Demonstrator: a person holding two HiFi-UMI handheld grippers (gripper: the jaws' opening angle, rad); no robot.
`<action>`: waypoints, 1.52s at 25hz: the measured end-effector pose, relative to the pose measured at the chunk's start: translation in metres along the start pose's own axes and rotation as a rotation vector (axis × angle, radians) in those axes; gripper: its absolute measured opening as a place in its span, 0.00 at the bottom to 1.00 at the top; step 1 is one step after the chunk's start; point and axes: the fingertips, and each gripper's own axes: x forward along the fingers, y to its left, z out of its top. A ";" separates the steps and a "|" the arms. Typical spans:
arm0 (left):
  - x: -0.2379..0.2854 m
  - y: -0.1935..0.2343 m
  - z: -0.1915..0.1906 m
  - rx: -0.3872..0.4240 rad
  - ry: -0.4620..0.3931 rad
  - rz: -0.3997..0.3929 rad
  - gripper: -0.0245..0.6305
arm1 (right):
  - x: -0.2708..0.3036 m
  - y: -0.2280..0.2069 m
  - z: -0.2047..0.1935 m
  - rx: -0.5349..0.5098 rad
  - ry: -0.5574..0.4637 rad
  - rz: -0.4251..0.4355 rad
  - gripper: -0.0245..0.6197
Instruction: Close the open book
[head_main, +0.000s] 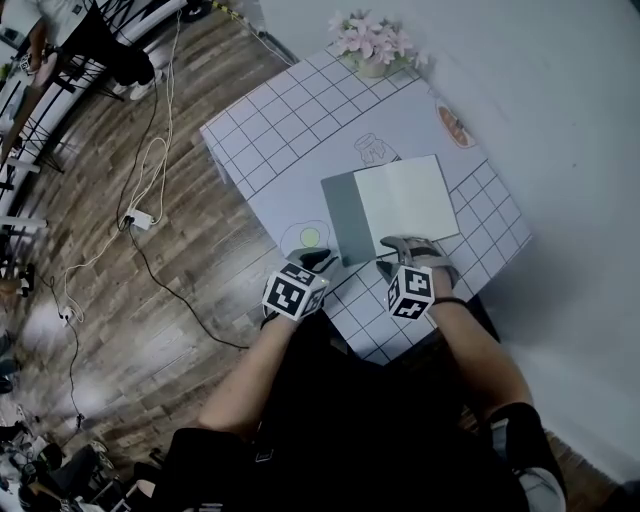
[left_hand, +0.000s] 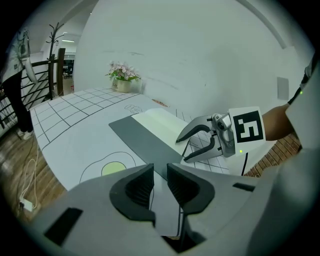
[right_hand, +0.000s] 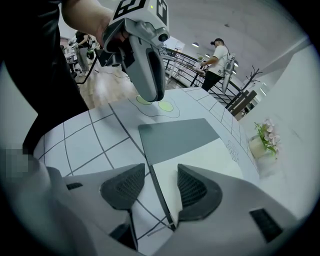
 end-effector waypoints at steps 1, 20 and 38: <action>0.000 0.000 -0.001 -0.003 0.000 0.001 0.14 | 0.001 0.001 0.000 -0.009 0.004 0.020 0.35; -0.008 -0.006 -0.002 -0.002 0.002 0.008 0.14 | -0.007 0.010 0.001 -0.123 -0.013 0.065 0.05; 0.021 -0.044 0.074 0.153 -0.037 -0.014 0.14 | -0.068 -0.022 -0.002 0.268 -0.223 -0.138 0.21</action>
